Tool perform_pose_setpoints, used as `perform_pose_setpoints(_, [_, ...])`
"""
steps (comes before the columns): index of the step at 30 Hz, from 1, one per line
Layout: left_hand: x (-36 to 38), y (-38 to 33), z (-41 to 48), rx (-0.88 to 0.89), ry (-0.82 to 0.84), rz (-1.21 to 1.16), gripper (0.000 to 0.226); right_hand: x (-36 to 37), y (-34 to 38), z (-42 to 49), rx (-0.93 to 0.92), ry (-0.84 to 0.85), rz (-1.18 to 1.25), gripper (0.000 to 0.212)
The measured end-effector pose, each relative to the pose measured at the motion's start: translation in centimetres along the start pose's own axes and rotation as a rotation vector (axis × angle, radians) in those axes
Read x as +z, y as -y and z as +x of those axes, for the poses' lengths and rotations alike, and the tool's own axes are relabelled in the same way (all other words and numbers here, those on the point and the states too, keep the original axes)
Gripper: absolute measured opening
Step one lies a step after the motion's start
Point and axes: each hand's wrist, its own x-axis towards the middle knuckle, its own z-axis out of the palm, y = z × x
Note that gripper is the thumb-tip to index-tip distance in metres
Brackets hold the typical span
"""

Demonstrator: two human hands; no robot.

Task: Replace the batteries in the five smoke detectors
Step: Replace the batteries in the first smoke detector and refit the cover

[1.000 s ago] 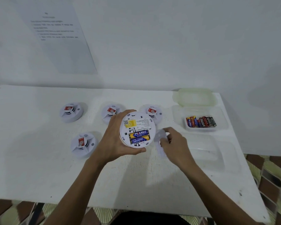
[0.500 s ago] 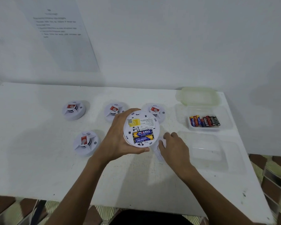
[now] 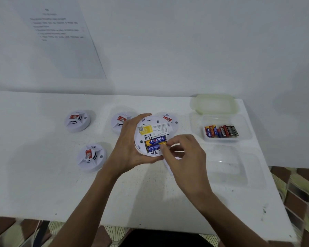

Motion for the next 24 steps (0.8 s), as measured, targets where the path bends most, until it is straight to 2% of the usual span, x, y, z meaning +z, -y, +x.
perform_pose_setpoints(7, [0.7,-0.5,0.3,0.051,-0.061,0.032,0.089,0.5,0.1,0.0,-0.016,-0.095,-0.034,0.012])
perform_pose_setpoints(17, [0.7,-0.5,0.9,0.09,-0.13,0.069,0.091,0.7,1.6,0.7,0.305,-0.061,0.206,0.018])
perform_pose_setpoints(22, [0.6,0.2,0.6,0.032,-0.057,0.043,0.088,0.4,2.1,0.3,0.228,-0.064,0.127,0.019])
perform_pose_setpoints(24, [0.7,0.4,0.5,0.058,-0.094,0.088,0.089,0.4,2.0,0.1,0.163,-0.075,0.068,0.019])
